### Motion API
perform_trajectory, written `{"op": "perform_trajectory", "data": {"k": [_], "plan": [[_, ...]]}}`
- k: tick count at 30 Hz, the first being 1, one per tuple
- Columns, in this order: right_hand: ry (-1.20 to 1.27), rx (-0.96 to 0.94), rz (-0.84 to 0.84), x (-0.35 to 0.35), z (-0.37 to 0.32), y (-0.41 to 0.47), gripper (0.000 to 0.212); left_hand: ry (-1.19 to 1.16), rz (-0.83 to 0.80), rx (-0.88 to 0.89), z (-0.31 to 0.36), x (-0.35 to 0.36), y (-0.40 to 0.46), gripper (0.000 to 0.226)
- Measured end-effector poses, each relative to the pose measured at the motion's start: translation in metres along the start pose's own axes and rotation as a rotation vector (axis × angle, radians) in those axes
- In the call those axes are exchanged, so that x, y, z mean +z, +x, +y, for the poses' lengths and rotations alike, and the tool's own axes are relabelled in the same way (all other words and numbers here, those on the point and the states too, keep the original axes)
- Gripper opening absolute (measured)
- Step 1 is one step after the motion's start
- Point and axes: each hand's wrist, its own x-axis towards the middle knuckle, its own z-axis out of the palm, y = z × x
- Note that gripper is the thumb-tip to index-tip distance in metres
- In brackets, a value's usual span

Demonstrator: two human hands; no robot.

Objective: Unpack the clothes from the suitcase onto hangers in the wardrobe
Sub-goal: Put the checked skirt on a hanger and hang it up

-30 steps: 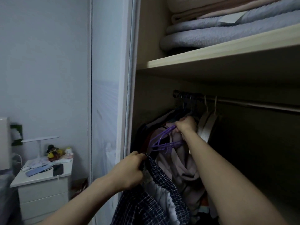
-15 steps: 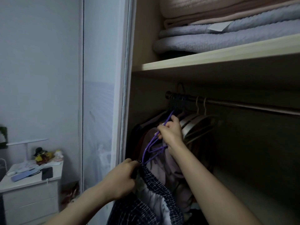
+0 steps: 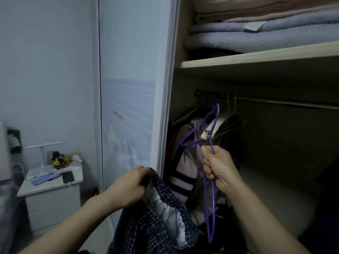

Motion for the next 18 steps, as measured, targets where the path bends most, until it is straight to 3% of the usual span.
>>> {"op": "perform_trajectory", "data": {"k": [3,6,10,14,18], "plan": [[-0.158,-0.022,0.057,-0.007,0.006,-0.029,0.032,0.039,-0.029,-0.013,-0.008,-0.01,-0.025,0.052],[-0.369,-0.07,0.079,-0.011,0.008,-0.067,0.04,0.069,-0.051,-0.017,-0.018,-0.014,-0.049,0.043],[-0.819,-0.234,0.134,-0.019,0.011,-0.114,0.022,0.167,-0.092,-0.032,-0.023,-0.018,-0.073,0.045],[-0.727,-0.31,0.145,-0.034,-0.005,-0.15,0.023,0.369,-0.19,-0.147,-0.032,-0.024,-0.09,0.052],[-0.585,-0.282,-0.091,-0.041,-0.036,-0.183,0.025,0.445,-0.23,-0.255,-0.054,-0.03,-0.111,0.056]]}}
